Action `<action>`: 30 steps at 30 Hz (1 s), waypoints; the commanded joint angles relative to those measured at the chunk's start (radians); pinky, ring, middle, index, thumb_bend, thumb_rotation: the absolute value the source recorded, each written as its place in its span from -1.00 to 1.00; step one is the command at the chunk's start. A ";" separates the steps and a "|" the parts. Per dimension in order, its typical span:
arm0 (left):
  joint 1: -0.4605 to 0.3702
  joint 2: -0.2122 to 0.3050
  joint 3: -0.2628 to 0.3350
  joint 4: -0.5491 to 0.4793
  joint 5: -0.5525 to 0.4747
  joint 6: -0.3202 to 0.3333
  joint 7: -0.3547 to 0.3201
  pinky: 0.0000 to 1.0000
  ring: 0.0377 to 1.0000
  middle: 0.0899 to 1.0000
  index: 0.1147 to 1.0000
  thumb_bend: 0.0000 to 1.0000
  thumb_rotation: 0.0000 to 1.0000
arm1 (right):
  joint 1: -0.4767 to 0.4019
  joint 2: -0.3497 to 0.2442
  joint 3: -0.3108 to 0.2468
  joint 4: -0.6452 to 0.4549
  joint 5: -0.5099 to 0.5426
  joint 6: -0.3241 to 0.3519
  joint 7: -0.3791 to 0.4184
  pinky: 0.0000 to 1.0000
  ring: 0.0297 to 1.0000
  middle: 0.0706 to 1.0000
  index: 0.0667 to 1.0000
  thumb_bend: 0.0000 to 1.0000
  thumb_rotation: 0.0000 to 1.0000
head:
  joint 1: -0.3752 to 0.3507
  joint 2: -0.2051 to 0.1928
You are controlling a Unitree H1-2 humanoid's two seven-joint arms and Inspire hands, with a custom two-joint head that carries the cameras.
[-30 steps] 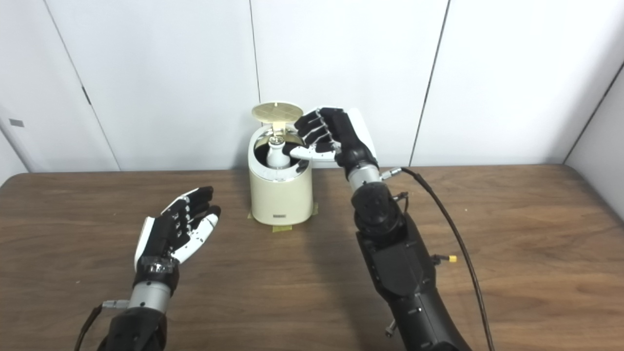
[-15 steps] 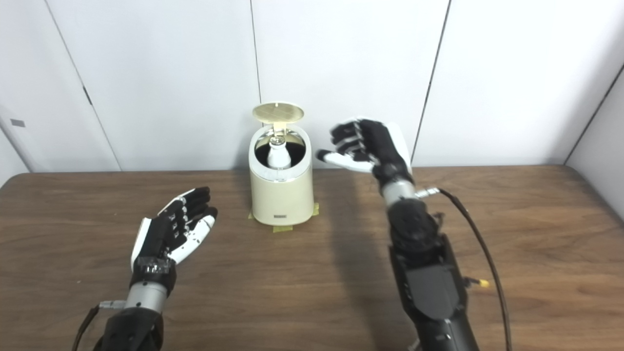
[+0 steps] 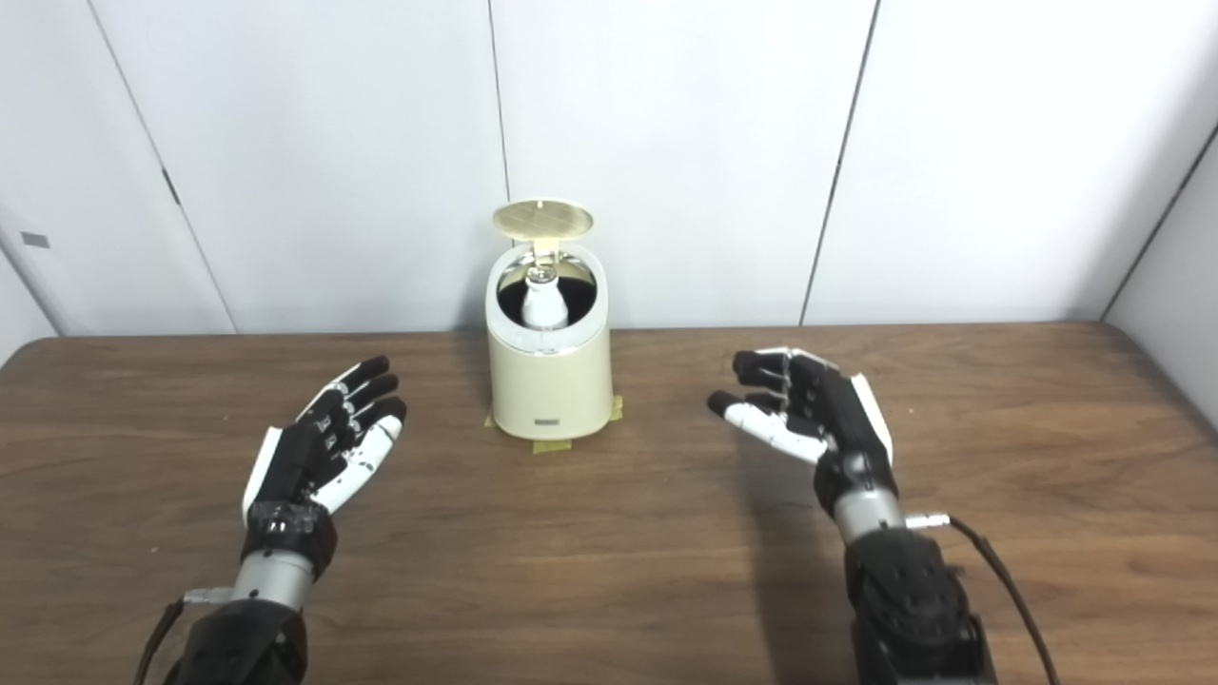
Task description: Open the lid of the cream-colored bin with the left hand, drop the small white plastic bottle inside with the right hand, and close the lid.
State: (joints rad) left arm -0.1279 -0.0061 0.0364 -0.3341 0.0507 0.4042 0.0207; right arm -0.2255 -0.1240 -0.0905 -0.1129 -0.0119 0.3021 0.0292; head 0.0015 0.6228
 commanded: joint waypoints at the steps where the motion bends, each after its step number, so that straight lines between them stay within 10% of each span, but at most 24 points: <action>1: -0.047 0.011 -0.002 -0.010 -0.009 -0.038 -0.011 0.71 0.72 0.73 0.76 -0.31 0.06 | -0.020 -0.024 -0.002 -0.050 0.001 -0.041 0.006 0.56 0.67 0.66 0.59 0.10 0.22 | 0.001 0.001; 10: -0.167 0.083 -0.025 0.028 0.043 -0.009 -0.016 0.66 0.72 0.72 0.76 -0.32 0.69 | 0.031 -0.012 -0.013 -0.053 0.082 -0.047 0.037 0.61 0.83 0.82 0.76 0.24 0.65 | 0.024 -0.007; 30: -0.533 0.235 -0.069 0.224 0.079 0.057 -0.134 0.68 0.74 0.74 0.74 -0.23 0.63 | 0.090 0.039 0.032 0.008 0.022 -0.174 -0.004 0.62 0.79 0.77 0.79 0.21 0.91 | 0.046 -0.032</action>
State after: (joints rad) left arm -0.6028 0.2116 -0.0311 -0.1105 0.1263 0.4694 -0.1078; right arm -0.1130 -0.0844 -0.0569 -0.0880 0.0171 0.1817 0.0367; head 0.0460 0.5906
